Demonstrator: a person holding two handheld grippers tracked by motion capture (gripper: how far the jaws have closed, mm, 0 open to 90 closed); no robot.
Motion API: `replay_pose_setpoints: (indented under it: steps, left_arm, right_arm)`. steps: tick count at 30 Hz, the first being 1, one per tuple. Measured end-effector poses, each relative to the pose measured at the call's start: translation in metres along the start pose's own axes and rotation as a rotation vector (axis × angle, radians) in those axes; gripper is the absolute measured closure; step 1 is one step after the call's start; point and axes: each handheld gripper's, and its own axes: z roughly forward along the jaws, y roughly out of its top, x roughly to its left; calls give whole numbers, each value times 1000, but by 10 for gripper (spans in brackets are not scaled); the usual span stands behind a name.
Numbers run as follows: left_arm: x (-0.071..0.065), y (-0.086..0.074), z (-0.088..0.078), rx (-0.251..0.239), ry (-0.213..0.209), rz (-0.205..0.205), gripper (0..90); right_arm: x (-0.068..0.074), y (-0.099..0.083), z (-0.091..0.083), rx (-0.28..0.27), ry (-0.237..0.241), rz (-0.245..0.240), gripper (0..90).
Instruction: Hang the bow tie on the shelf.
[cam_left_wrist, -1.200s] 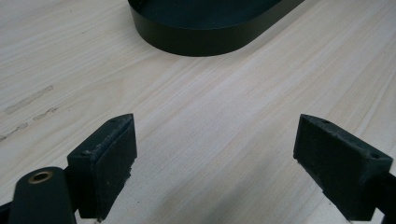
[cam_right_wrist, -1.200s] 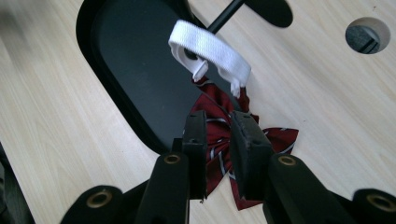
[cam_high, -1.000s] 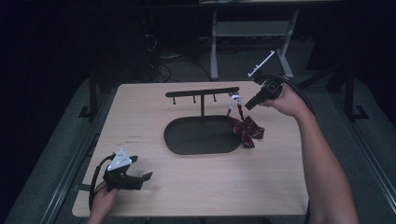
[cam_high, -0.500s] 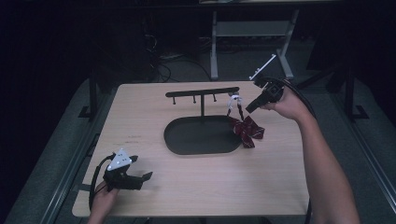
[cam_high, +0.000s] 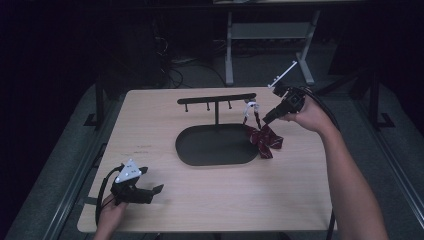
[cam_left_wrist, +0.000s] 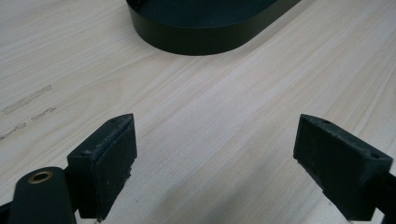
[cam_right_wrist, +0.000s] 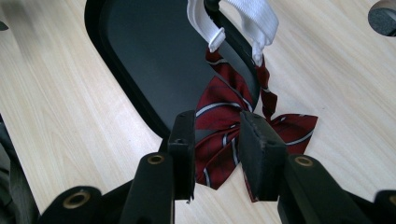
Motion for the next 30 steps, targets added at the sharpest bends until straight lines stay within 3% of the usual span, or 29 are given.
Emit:
replay_pose_setpoints:
  steps: [30]
  left_arm:
    - [1, 0, 0, 4, 7, 13, 130]
  right_arm:
    - [5, -43, 10, -38, 30, 20, 579]
